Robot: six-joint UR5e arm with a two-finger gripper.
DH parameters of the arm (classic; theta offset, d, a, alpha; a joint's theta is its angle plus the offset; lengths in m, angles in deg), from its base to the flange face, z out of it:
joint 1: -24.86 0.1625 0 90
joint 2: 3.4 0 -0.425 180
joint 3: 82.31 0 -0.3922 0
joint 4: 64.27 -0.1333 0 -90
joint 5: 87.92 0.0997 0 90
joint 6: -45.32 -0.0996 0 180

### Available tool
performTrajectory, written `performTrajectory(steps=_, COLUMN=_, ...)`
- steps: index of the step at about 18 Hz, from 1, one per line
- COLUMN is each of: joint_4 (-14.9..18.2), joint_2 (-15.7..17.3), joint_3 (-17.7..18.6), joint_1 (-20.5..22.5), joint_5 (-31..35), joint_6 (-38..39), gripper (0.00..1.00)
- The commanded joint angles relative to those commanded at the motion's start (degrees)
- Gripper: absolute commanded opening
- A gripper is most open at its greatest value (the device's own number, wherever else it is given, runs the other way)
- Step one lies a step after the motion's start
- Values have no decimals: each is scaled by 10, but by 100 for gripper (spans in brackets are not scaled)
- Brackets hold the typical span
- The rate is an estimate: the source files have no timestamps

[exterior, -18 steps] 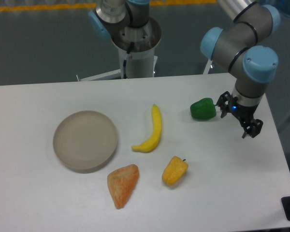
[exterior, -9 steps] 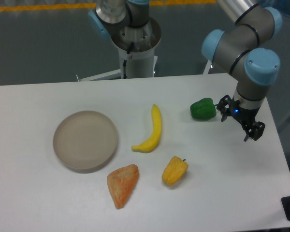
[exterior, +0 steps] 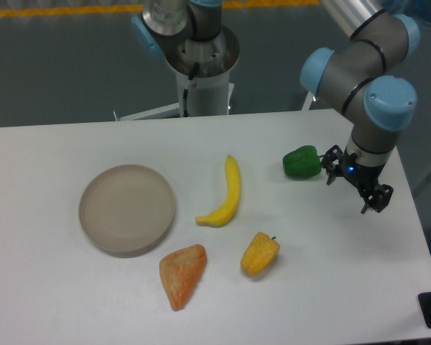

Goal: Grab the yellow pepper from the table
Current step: 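Move the open gripper over the yellow pepper and lower onto it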

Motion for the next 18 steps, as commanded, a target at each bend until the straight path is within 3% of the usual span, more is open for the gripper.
performTrajectory(steps=2, joint_4=-1, joint_2=-1, joint_3=3, joint_1=-17, joint_5=0, joint_6=33, gripper=100)
performTrajectory(steps=5, joint_4=-16, joint_2=-12, joint_3=-3, joint_1=-52, joint_5=-3, joint_6=162, gripper=100)
performTrajectory(steps=8, joint_4=-36, joint_2=-25, joint_3=-3, joint_1=-84, joint_5=-4, joint_6=228, gripper=100)
performTrajectory(steps=18, joint_4=-62, joint_2=-61, joint_3=-3, joint_1=-144, joint_5=-4, joint_6=289, gripper=100)
